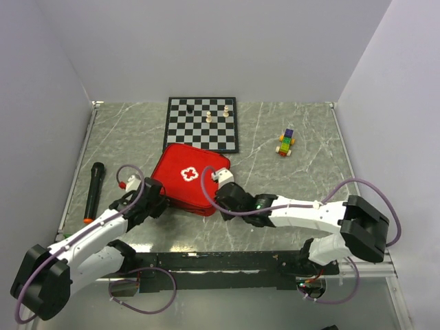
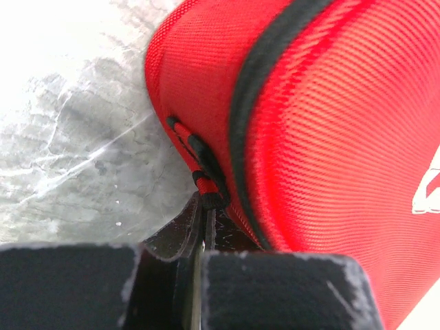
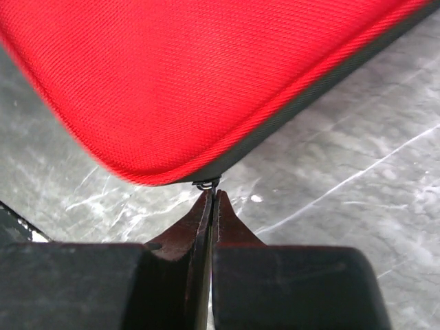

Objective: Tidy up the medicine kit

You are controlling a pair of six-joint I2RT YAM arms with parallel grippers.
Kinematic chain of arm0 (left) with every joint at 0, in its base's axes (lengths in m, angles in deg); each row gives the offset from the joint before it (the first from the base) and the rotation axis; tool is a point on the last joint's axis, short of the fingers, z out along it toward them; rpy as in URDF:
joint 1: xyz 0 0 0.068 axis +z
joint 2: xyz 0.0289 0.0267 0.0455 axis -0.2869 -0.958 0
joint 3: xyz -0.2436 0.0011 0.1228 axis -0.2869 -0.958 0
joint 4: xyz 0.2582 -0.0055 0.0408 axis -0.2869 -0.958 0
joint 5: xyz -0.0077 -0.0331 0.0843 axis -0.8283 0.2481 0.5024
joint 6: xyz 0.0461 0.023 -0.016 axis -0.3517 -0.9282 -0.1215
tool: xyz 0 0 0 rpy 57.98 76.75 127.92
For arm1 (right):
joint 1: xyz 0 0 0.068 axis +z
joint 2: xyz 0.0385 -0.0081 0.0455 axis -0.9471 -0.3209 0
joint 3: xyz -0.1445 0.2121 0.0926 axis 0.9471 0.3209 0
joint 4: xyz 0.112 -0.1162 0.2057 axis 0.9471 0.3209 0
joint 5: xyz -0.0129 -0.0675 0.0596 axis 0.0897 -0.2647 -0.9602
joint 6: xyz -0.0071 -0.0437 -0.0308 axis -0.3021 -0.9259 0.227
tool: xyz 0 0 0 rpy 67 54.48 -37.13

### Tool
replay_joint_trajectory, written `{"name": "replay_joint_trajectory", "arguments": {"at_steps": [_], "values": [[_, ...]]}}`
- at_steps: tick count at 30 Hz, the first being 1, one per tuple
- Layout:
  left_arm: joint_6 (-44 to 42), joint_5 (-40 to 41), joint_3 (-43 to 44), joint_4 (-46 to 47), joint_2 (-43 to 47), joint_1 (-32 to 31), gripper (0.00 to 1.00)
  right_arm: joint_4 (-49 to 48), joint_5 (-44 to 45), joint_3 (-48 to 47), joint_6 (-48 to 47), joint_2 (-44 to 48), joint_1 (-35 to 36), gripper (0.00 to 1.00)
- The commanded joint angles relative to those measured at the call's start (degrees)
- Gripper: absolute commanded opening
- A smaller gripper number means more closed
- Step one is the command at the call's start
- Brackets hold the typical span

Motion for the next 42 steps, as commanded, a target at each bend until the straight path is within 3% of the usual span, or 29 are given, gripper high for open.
{"name": "replay_joint_trajectory", "arguments": {"at_steps": [1,8,12,21,25,26,27,28,29,31,32,42], "values": [[-9.06,9.43,0.75,-4.64,-3.16,2.16,0.01,9.23,1.72,3.28,-2.26,2.83,-5.64,0.00],[-14.78,6.79,0.66,-0.43,-3.86,2.16,0.01,7.57,-0.74,-0.24,-1.56,-0.42,-14.08,0.00],[-20.66,3.90,1.10,2.92,-4.74,1.11,0.01,5.98,-1.53,1.25,-1.65,3.78,-14.35,0.00],[-31.91,6.87,11.99,4.86,-15.45,-11.45,0.01,12.47,0.92,5.74,0.81,13.81,-7.86,0.00],[-35.00,9.50,17.52,2.14,-20.03,-12.17,0.01,13.53,2.33,4.51,3.36,11.80,-2.59,0.00],[-34.04,10.91,18.50,0.82,-20.21,-11.91,0.04,13.71,2.77,3.90,3.80,10.57,-1.36,0.00],[-32.81,11.62,19.20,-0.41,-20.12,-11.47,0.17,13.63,2.94,3.02,3.98,8.91,-0.56,0.00],[-32.11,11.28,19.47,-0.94,-19.69,-10.51,0.41,13.28,3.03,2.23,4.07,7.76,0.14,0.00],[-29.31,11.80,19.73,-2.69,-18.98,-9.80,0.72,12.93,2.77,1.61,3.98,6.36,0.50,0.00],[-25.96,10.67,19.30,-4.80,-16.36,-7.87,0.94,12.13,2.16,-0.06,3.63,4.33,1.03,0.00],[-24.03,10.14,18.77,-5.51,-14.60,-6.90,0.99,11.70,1.81,-1.02,3.28,3.54,1.12,0.00],[-3.55,2.86,8.15,-11.23,8.60,-5.13,0.96,9.84,-2.76,-14.47,-2.78,-7.80,2.96,0.00]]}}
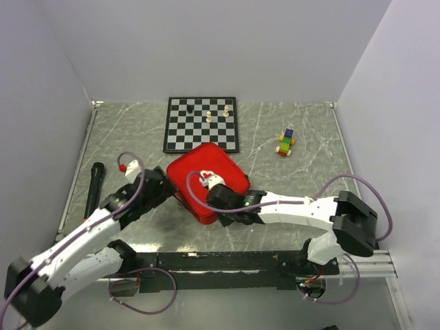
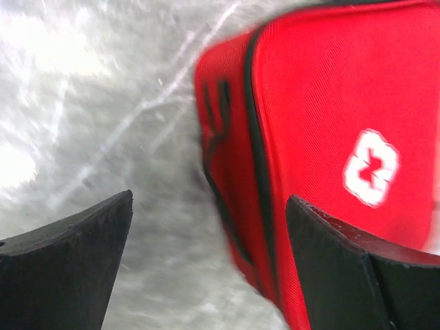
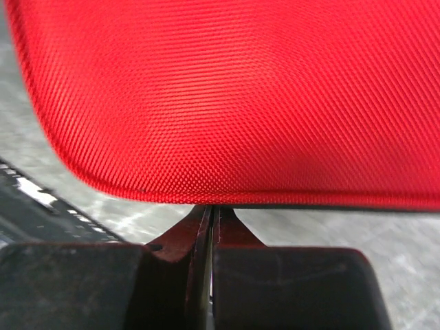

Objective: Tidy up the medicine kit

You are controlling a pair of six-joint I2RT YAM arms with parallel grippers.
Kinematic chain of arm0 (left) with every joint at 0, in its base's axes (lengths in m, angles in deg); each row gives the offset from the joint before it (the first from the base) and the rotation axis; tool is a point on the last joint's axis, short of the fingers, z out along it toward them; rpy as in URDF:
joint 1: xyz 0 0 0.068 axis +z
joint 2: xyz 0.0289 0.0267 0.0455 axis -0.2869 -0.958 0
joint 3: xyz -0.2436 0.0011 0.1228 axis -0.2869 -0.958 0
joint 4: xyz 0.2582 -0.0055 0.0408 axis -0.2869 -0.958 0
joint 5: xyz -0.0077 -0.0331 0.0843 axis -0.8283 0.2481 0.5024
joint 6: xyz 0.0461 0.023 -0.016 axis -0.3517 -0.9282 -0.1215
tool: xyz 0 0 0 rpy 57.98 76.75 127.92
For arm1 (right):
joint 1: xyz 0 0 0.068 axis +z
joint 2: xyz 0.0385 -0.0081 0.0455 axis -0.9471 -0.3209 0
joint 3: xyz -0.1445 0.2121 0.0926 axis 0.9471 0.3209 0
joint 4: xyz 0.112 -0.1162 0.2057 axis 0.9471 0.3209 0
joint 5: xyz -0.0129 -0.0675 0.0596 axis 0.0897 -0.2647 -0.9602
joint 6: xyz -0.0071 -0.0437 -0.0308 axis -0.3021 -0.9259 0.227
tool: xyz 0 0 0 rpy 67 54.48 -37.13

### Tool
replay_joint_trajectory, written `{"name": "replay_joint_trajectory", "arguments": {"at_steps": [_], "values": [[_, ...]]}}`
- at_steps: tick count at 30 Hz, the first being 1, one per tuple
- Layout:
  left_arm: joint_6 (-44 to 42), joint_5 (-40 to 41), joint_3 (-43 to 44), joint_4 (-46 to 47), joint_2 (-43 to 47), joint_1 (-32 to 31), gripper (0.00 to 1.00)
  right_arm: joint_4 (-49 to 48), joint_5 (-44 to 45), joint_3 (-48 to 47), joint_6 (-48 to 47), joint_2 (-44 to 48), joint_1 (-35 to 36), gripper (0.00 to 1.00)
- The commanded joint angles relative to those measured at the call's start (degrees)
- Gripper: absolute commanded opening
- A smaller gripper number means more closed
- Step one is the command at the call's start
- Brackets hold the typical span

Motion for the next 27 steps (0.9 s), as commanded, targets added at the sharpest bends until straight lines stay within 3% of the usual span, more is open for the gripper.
{"name": "replay_joint_trajectory", "arguments": {"at_steps": [1,9,21,27], "values": [[13.07,-5.42,-6.37,-1.74,7.91,-0.06,0.96,-5.28,-0.45,-7.76,-3.64,-4.98,1.17,0.00],[23.10,-7.10,-12.36,-6.58,12.41,-1.21,0.97,-6.51,-1.24,-8.83,-4.08,-7.63,1.87,0.00],[22.67,-1.83,-16.49,8.17,12.76,-1.12,0.99,-7.03,-1.59,-8.66,-3.56,-7.46,1.96,0.00],[23.02,-3.76,-17.72,11.35,4.87,-1.12,0.97,-7.30,-2.38,-9.09,-3.38,-7.81,1.96,0.00]]}}
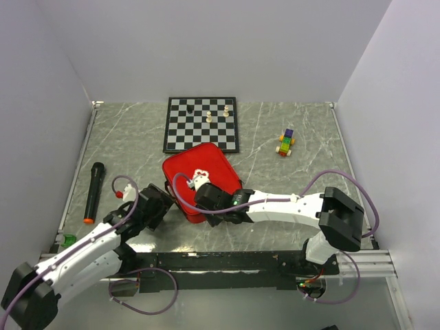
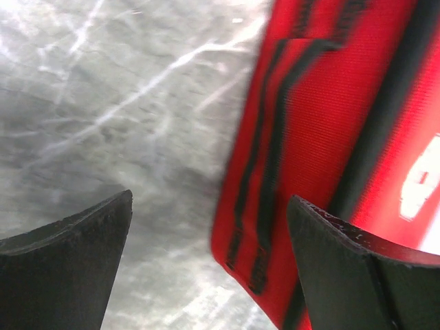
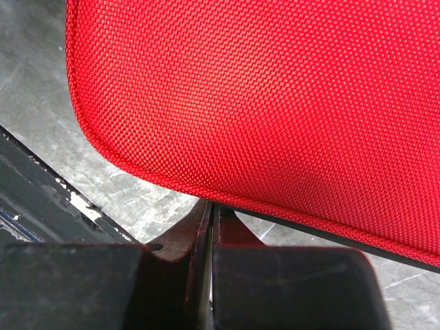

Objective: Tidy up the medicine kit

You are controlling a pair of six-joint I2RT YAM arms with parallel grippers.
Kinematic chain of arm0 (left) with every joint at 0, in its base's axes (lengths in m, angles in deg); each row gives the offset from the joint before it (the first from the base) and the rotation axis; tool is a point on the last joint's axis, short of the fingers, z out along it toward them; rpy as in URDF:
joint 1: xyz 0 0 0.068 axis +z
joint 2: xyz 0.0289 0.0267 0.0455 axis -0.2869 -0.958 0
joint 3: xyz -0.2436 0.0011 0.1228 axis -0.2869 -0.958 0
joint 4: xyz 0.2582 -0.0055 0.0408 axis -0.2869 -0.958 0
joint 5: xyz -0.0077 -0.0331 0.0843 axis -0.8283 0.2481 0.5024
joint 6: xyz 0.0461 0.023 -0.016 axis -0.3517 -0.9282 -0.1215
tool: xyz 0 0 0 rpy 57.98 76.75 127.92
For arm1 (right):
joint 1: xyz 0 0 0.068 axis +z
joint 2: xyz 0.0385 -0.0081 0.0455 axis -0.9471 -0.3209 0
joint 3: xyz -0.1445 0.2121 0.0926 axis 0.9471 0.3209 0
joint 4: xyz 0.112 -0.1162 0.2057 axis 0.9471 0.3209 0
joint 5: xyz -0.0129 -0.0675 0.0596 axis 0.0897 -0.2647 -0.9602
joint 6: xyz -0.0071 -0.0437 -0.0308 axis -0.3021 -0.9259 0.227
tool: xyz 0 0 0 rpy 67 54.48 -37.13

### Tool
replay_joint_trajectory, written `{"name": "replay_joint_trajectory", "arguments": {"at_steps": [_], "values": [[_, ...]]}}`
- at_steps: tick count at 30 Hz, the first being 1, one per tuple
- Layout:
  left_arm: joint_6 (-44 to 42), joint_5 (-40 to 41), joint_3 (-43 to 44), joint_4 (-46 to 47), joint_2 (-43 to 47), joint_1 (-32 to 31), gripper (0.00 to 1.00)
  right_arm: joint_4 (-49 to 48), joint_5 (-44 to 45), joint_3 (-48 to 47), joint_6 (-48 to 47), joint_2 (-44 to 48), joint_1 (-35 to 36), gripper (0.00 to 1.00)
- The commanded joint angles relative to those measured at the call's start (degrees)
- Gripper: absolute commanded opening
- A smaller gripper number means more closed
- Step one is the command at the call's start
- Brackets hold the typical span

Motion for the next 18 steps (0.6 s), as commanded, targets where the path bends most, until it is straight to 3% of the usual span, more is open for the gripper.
{"name": "replay_joint_trajectory", "arguments": {"at_steps": [1,5,12,18], "values": [[0.20,-0.11,-0.24,5.51,-5.42,-0.22,0.97,-4.50,0.66,-2.08,-0.28,-0.66,-0.22,0.00],[-0.51,0.67,-1.64,9.29,-5.78,-0.14,0.87,-4.15,0.65,-2.96,-0.45,-1.36,0.39,0.00],[-0.33,4.54,0.11,5.09,-7.18,-0.05,0.52,-3.62,1.97,-0.16,0.25,0.04,0.48,0.00],[-1.56,4.81,0.37,4.47,-10.42,0.65,0.12,-3.45,3.20,5.56,2.01,3.55,0.39,0.00]]}}
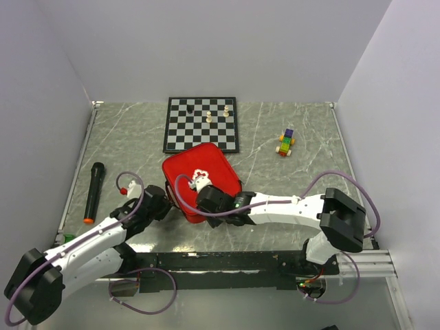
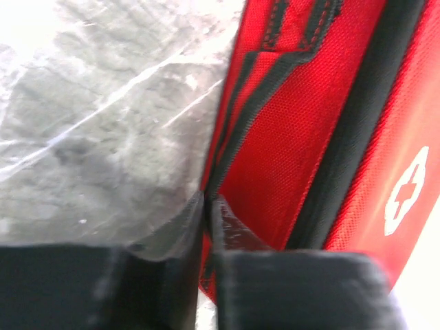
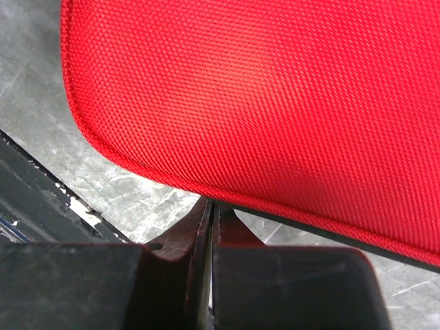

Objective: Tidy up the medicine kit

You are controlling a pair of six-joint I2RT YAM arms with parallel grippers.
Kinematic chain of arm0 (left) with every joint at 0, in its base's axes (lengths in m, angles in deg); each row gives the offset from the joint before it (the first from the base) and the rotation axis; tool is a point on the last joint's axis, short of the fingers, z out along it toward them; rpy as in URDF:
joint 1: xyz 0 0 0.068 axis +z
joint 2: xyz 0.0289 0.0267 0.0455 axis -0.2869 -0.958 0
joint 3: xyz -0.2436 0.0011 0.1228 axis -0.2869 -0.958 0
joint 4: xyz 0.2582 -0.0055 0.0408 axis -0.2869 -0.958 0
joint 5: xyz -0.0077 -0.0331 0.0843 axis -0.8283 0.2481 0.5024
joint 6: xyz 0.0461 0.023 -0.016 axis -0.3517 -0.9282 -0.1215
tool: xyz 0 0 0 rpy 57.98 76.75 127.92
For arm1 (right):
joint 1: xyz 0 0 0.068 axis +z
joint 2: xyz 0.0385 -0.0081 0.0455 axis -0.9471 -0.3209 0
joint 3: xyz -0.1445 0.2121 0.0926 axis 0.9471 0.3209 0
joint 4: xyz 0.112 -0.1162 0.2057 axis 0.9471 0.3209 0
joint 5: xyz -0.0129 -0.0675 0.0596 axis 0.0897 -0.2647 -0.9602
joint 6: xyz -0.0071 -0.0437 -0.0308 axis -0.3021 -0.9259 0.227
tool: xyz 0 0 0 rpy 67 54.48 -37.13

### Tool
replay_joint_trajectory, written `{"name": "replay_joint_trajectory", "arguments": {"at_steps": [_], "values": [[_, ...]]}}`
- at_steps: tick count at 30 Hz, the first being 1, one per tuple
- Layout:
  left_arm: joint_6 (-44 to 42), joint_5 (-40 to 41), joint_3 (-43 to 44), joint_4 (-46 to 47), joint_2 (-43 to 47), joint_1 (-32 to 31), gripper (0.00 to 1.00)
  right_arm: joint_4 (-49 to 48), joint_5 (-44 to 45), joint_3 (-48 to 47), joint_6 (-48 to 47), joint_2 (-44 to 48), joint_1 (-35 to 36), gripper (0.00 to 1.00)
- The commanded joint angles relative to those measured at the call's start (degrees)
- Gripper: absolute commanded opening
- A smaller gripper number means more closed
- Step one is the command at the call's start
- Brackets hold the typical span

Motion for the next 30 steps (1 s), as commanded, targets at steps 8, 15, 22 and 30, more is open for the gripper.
{"name": "replay_joint_trajectory", "arguments": {"at_steps": [8,15,22,30], "values": [[-7.46,2.90,2.28,-3.16,-7.24,5.17,0.01,2.14,6.32,11.23,4.20,9.29,-1.49,0.00],[-13.70,2.02,2.72,-2.72,-7.94,8.52,0.01,3.02,7.29,19.42,6.93,19.83,-13.08,0.00],[-21.25,2.20,3.52,-1.05,-8.74,8.70,0.01,2.77,12.04,18.54,5.80,19.67,-21.87,0.00],[-27.07,-0.79,3.96,3.70,-11.90,8.61,0.01,-6.29,10.64,17.05,-1.93,16.34,-26.98,0.00]]}}
